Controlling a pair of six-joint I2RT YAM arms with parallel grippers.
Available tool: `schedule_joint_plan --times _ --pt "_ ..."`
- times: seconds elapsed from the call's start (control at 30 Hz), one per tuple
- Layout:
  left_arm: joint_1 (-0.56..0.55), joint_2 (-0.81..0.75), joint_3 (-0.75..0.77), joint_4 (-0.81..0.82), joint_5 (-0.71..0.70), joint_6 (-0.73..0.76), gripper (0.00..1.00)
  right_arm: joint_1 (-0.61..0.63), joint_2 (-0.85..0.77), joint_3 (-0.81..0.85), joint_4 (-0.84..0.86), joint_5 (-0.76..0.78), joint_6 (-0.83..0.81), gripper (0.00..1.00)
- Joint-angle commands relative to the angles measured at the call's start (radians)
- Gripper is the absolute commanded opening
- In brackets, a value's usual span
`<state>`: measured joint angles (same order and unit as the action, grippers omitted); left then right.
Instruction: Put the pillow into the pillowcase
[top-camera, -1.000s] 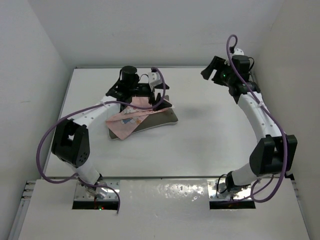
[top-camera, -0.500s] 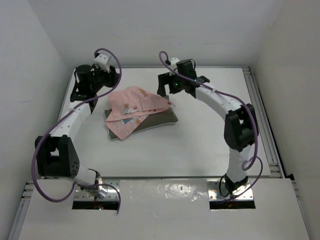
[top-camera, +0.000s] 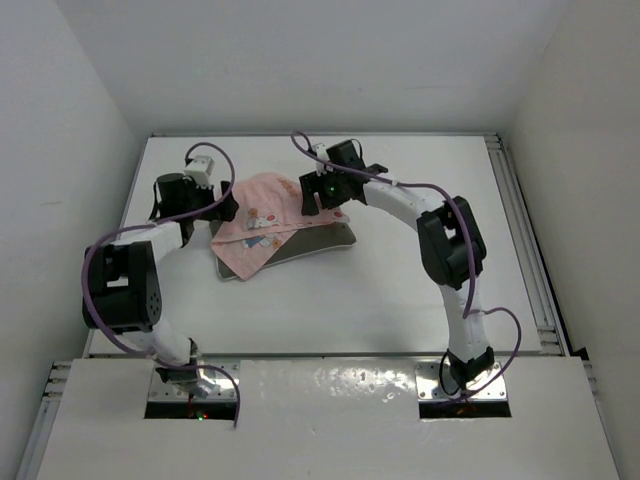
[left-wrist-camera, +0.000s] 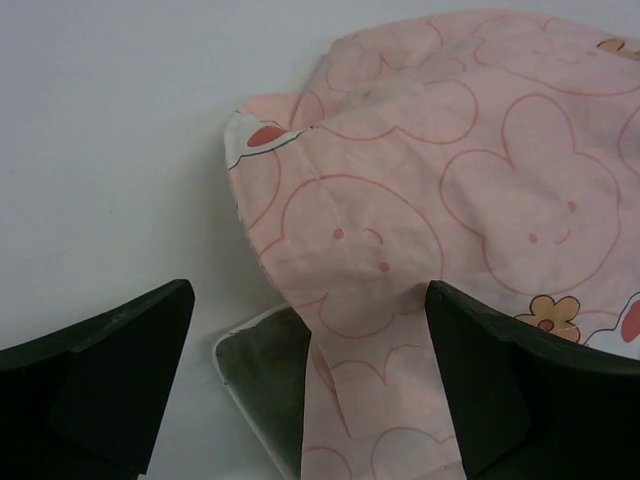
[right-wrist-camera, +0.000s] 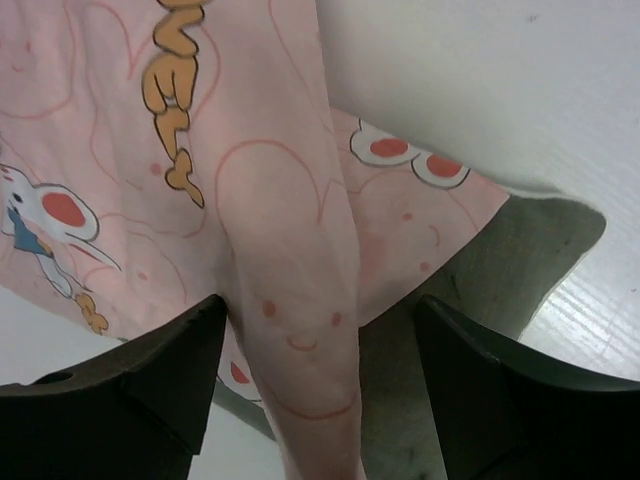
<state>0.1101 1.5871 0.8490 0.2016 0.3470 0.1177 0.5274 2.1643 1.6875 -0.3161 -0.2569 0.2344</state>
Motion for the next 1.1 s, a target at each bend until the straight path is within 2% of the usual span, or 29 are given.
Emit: schedule_joint_plan --times 0.0,0.07,0.13,0.17,0.2,0.23,0.27,0.33,0.37,0.5,0.57,0.63,0.77,0.9,1.03,1.07 --pt "-0.009 0.028 -0.022 0.122 0.081 0.04 1.0 0.008 -0.092 -0.04 0.041 -0.001 0.009 0.72" --pt "-0.032 0.043 -0.016 0.163 0.17 0.022 0.99 0.009 -0.101 -0.054 0.04 -0.001 0.009 0.69" --pt "-0.056 0.057 -0.001 0.192 0.211 0.004 0.89 0.01 -0.104 -0.058 0.034 -0.001 0.008 0.63" --pt "-0.062 0.065 0.001 0.203 0.217 -0.003 0.78 0.011 -0.104 -0.058 0.032 -0.001 0.009 0.58" --pt "-0.067 0.071 0.004 0.217 0.231 -0.004 0.72 0.01 -0.107 -0.057 0.025 -0.001 0.006 0.5" --pt "-0.07 0.073 0.004 0.217 0.233 -0.003 0.59 0.008 -0.109 -0.057 0.023 -0.001 0.003 0.45" --pt "-0.075 0.073 0.005 0.216 0.23 -0.003 0.34 0.009 -0.11 -0.055 0.019 0.001 0.0 0.4" --pt "-0.073 0.071 0.012 0.2 0.222 -0.004 0.13 0.009 -0.118 -0.054 0.023 0.007 -0.01 0.32" --pt "-0.069 0.068 0.013 0.191 0.216 -0.004 0.0 0.011 -0.119 -0.046 0.023 0.011 -0.017 0.26" --pt "-0.053 0.03 0.039 0.188 0.155 -0.033 0.0 0.017 -0.12 -0.005 0.025 0.015 -0.041 0.11" --pt "-0.009 0.013 0.074 0.196 0.159 -0.061 0.0 0.019 -0.12 0.03 0.025 0.012 -0.041 0.04" --pt "0.061 -0.016 0.174 0.193 0.188 -0.108 0.0 0.026 -0.123 0.055 0.034 -0.007 -0.043 0.0" --pt "0.206 -0.05 0.449 0.18 0.225 -0.269 0.0 0.062 -0.133 0.106 0.136 -0.044 -0.03 0.0" --pt "0.383 -0.071 0.599 0.251 0.3 -0.419 0.0 0.135 -0.112 0.142 0.265 -0.172 0.003 0.0" --pt "0.471 -0.144 0.625 0.389 0.432 -0.496 0.0 0.192 -0.095 0.16 0.421 -0.395 0.107 0.0" --pt "0.483 -0.168 0.633 0.41 0.461 -0.509 0.0 0.197 -0.095 0.128 0.56 -0.472 0.226 0.0"
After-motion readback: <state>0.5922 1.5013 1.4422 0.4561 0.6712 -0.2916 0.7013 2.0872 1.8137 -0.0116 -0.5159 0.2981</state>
